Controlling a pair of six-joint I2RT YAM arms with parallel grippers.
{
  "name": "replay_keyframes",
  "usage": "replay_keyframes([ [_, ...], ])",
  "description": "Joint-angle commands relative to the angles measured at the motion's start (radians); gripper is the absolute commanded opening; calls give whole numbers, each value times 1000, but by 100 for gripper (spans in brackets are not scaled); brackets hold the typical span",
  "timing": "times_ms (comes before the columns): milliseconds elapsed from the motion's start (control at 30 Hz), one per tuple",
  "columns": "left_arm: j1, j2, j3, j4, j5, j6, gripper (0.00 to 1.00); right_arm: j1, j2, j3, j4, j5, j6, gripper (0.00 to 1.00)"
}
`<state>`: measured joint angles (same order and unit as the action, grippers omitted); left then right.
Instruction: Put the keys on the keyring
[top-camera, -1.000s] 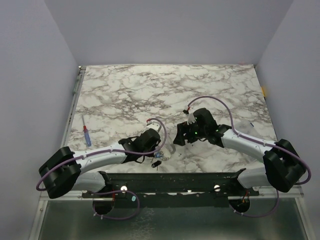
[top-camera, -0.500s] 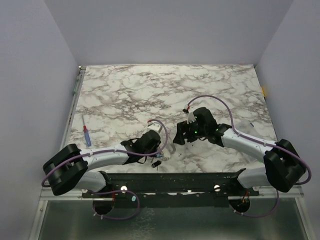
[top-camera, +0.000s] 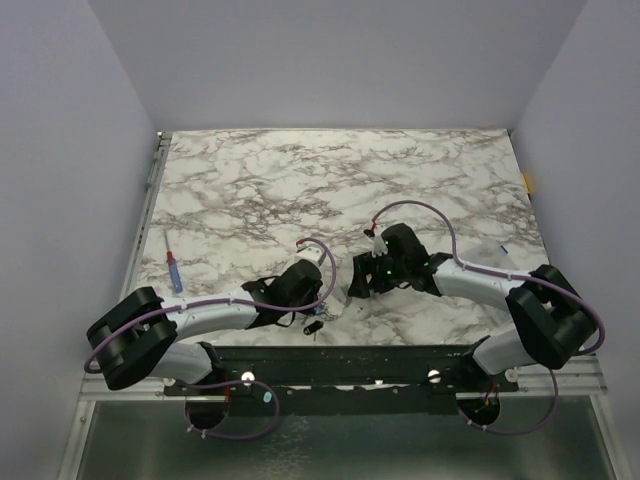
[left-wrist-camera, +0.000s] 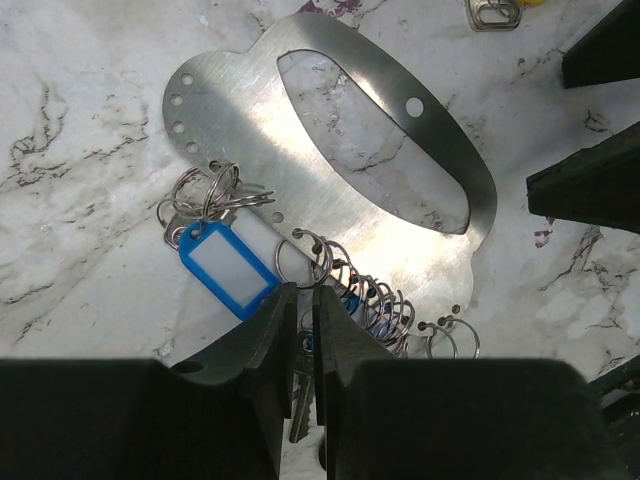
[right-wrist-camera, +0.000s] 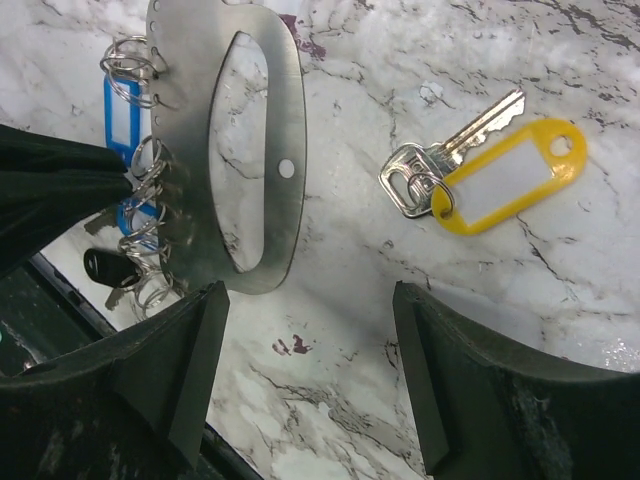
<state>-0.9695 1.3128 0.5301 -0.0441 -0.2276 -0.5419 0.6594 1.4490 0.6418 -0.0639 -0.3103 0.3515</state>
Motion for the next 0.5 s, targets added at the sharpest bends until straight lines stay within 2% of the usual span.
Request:
replay_keyframes([
  [0, 2, -11, -4, 34, 52, -9, 18, 5, 26, -12, 49, -3, 10, 77],
  [167, 2, 5, 11, 41, 101, 13, 19, 5, 33, -8, 50, -6, 6, 76],
  [267, 1, -28, 36, 39, 67, 30, 21, 4, 26, -5, 44, -5, 5, 76],
  [333, 3, -47, 70, 9, 45, 50, 30, 5, 18, -4, 38, -3, 5, 76],
  [400, 5, -46, 113, -51, 28, 71, 50, 5, 12, -5, 34, 0, 6, 76],
  [467, 6, -33, 155, -105, 16, 87, 52, 5, 9, -5, 30, -1, 4, 76],
])
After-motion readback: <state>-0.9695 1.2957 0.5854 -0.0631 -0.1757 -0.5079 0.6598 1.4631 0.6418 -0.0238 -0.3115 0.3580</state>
